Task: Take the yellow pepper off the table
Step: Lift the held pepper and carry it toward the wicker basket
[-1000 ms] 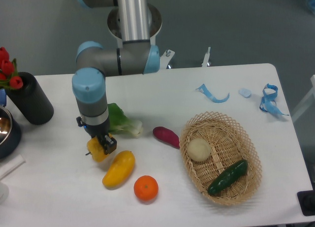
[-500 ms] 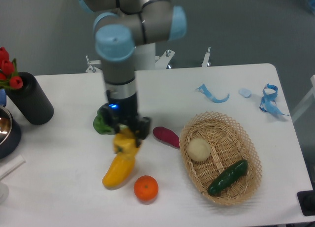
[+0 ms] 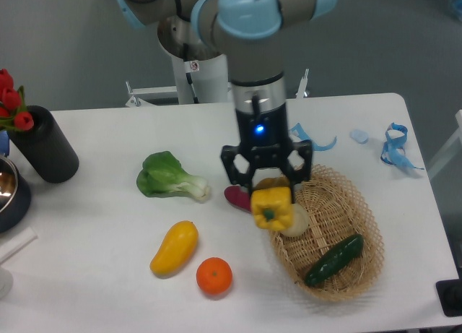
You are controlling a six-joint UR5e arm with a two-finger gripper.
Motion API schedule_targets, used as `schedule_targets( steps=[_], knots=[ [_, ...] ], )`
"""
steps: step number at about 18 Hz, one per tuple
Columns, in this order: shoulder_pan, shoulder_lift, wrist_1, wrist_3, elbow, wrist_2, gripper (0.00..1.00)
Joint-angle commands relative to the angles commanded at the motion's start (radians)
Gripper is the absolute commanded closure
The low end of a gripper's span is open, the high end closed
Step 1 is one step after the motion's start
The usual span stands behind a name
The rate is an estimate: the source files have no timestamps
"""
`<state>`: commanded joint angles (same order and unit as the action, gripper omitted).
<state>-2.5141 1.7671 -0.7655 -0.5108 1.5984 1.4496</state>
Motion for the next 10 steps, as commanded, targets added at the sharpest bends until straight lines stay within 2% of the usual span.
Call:
schedule_targets(
  steps=[10],
  knots=[
    [-0.017, 0.003, -0.002, -0.005, -0.011, -0.011, 0.66]
  ],
)
